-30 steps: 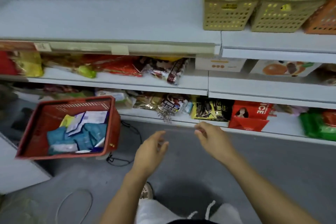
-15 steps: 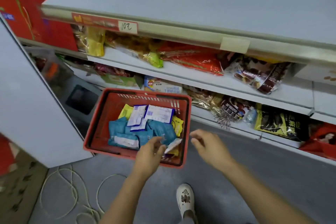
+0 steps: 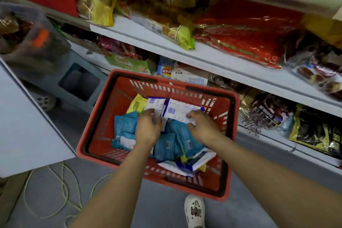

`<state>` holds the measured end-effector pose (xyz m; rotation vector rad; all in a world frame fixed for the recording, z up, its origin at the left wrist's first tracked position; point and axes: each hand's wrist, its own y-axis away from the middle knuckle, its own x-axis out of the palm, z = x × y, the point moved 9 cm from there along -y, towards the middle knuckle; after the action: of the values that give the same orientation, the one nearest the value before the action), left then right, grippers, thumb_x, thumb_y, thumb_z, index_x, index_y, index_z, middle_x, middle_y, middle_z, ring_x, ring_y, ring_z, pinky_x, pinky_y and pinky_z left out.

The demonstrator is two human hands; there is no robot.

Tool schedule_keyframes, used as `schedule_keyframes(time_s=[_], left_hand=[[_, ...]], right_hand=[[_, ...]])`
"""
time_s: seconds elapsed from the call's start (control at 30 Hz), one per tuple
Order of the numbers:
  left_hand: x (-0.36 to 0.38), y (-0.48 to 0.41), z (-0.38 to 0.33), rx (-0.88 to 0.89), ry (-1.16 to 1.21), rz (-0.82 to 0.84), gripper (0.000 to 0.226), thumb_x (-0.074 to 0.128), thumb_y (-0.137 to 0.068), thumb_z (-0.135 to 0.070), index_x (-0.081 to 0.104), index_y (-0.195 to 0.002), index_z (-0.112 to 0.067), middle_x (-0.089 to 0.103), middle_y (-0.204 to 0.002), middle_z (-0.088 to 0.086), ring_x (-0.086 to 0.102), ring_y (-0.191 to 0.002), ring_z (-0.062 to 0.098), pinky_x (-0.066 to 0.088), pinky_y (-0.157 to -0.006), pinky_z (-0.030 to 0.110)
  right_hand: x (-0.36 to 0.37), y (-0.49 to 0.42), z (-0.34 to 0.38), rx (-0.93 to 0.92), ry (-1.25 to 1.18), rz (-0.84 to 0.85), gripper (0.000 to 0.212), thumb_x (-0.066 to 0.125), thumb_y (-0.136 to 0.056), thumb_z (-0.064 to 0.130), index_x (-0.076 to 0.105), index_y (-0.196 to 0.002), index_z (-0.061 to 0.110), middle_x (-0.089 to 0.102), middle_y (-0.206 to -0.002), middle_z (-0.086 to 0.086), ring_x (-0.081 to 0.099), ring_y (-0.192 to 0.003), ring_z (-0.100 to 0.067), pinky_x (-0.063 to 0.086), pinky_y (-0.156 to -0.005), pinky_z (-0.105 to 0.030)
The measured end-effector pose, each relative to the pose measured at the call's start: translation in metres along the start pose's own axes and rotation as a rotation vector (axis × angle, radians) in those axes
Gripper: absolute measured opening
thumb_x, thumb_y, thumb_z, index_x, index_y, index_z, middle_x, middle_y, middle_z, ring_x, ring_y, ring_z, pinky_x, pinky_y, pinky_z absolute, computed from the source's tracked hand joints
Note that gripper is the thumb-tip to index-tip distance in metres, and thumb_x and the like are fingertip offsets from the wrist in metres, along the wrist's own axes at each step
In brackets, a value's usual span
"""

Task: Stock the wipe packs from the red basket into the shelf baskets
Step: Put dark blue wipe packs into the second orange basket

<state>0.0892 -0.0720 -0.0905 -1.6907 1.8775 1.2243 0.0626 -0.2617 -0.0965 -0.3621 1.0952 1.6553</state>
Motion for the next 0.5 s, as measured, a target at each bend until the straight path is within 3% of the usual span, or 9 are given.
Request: schedule_keyframes(time_s=[0.1, 0.23, 0.33, 0.43, 0.5], left_hand=[[0.020, -0.037, 0.008, -0.002, -0.061, 0.058, 0.045, 0.059, -0.090, -0.026, 0.054, -0.129, -0.004, 0.051, -0.137, 0.017, 0.048, -0.125, 0.036, 0.042, -0.104, 0.043], [0.042, -0.073, 0.030, -0.086, -0.303, 0.151, 0.055, 0.055, -0.068, -0.054, 0.059, -0.098, -0.008, 0.066, -0.105, 0.016, 0.059, -0.099, 0.037, 0.049, -0.076, 0.041], [0.039, -0.075, 0.026, -0.057, -0.311, 0.179, 0.050, 0.066, -0.079, -0.051, 0.055, -0.102, -0.008, 0.064, -0.107, 0.014, 0.058, -0.103, 0.035, 0.043, -0.075, 0.036], [0.033, -0.077, 0.026, -0.073, -0.242, 0.159, 0.039, 0.064, -0.087, -0.033, 0.057, -0.117, -0.008, 0.064, -0.114, 0.014, 0.060, -0.106, 0.033, 0.047, -0.084, 0.034], [0.032, -0.073, 0.021, -0.040, -0.224, 0.182, 0.043, 0.061, -0.089, -0.037, 0.055, -0.121, -0.010, 0.064, -0.118, 0.013, 0.060, -0.107, 0.034, 0.050, -0.086, 0.038]], right_hand=[[0.016, -0.030, 0.004, -0.042, 0.094, -0.012, 0.053, 0.053, -0.093, 0.024, 0.036, -0.142, 0.020, 0.033, -0.148, 0.000, 0.031, -0.133, -0.023, 0.035, -0.108, -0.039], [0.040, -0.047, 0.001, -0.069, 0.229, -0.010, 0.076, 0.059, -0.089, 0.030, 0.014, -0.149, 0.021, 0.016, -0.151, -0.001, 0.020, -0.134, -0.029, 0.032, -0.108, -0.047], [0.037, -0.047, 0.006, -0.146, 0.340, -0.089, 0.069, 0.056, -0.093, 0.028, 0.018, -0.148, 0.017, 0.026, -0.143, -0.005, 0.030, -0.122, -0.030, 0.041, -0.097, -0.042], [0.029, -0.045, 0.014, -0.216, 0.475, -0.128, 0.055, 0.051, -0.094, 0.016, 0.029, -0.144, 0.012, 0.039, -0.139, -0.010, 0.042, -0.117, -0.031, 0.045, -0.090, -0.039], [0.027, -0.044, 0.017, -0.219, 0.515, -0.121, 0.046, 0.049, -0.091, 0.009, 0.039, -0.137, 0.009, 0.050, -0.130, -0.012, 0.051, -0.113, -0.031, 0.047, -0.082, -0.037]])
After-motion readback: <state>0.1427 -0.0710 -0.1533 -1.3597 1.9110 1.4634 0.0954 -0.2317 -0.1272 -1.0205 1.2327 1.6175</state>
